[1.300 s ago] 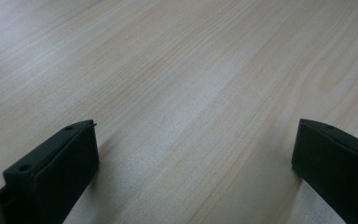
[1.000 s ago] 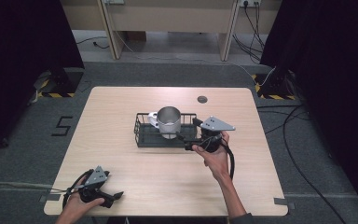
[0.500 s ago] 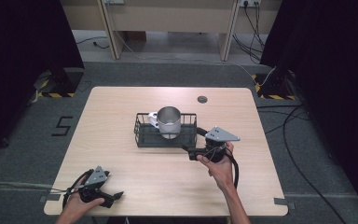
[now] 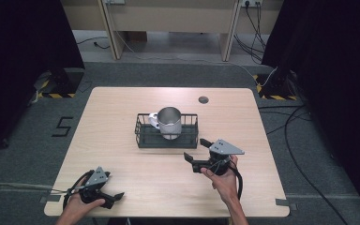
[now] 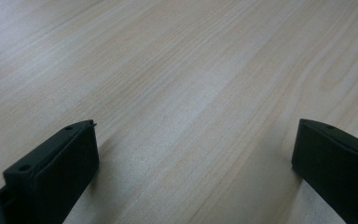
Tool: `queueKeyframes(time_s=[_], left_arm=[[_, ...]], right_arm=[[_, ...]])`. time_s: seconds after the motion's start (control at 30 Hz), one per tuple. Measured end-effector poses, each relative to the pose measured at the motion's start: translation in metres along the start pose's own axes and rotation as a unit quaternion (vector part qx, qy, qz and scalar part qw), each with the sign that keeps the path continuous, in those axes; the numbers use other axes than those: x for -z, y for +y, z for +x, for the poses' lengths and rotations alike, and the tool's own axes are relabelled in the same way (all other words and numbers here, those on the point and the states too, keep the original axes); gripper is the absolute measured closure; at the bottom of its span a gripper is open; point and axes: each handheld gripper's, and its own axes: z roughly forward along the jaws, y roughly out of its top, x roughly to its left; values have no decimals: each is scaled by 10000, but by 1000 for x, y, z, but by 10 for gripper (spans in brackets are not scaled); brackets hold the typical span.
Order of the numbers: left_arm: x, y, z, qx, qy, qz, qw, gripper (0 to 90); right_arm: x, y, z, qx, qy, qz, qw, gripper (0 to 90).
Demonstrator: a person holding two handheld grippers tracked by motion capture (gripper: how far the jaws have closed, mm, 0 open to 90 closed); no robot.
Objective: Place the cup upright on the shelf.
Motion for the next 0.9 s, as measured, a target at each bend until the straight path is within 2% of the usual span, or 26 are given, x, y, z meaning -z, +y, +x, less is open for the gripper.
queueKeyframes(time_s=[0.47, 0.9], left_arm=[[0, 0, 0, 0, -1, 1, 10000, 0], [0, 0, 0, 1, 0, 0, 10000, 0]], right_arm=[[17, -24, 1, -119, -93, 186, 9997, 157], [21, -43, 7, -153, -167, 366, 9991, 159]])
